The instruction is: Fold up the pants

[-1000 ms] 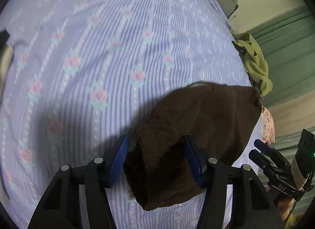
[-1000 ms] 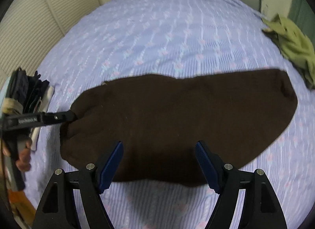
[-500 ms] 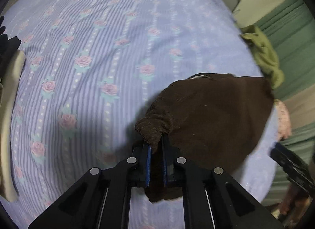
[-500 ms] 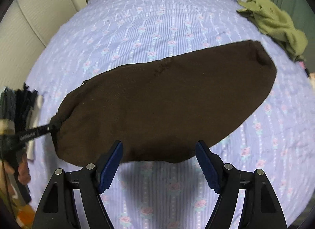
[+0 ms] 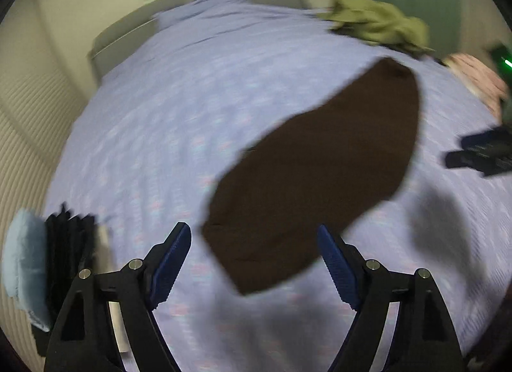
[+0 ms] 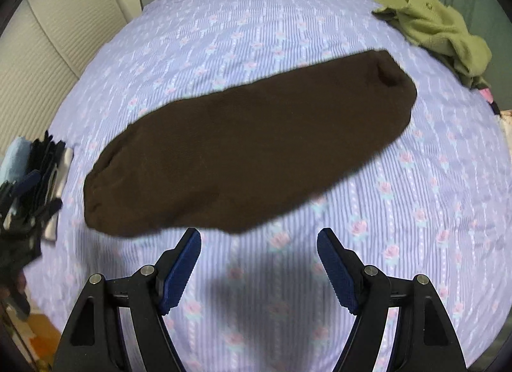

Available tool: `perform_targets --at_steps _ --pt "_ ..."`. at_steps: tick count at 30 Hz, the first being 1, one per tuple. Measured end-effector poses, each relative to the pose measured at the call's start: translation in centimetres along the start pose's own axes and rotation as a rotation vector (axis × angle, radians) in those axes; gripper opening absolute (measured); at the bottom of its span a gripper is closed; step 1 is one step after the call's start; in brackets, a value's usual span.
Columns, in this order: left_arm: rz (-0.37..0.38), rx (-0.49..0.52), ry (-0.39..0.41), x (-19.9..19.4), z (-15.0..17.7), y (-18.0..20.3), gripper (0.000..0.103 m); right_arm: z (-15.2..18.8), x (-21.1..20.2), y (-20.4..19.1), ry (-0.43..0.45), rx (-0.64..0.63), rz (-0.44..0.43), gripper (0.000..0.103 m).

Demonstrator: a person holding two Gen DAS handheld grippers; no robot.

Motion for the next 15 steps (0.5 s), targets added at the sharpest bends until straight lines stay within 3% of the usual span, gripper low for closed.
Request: perform_targets --at_steps 4,8,12,15 --pt "0.026 0.288 0.068 1.2 -0.8 7.8 0.070 2.0 0.1 1.9 -0.037 0.019 0.000 0.075" --pt "0.097 0.493 0.089 4.2 -1.2 13.5 0.053 3.3 -0.1 3.3 -0.044 0.061 -0.017 0.074" --pt "0.099 0.521 0.049 7.7 -2.0 14.7 0.041 4.5 0.2 4.6 -0.044 0.094 -0.043 0.062" --pt "0.092 0.428 -0.014 9.6 -2.7 13.3 0.032 4.9 1.1 4.4 -0.047 0.113 -0.107 0.050"
Point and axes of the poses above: each gripper's, at about its wrist camera, not at the fingertips, and x roughly the way its jaws point, y to its right, z to its underside, the point moved 9 cm from there along x, roughly the way its jaws point, and after that the axes turned 13 degrees about y, right-handed, at the moved point
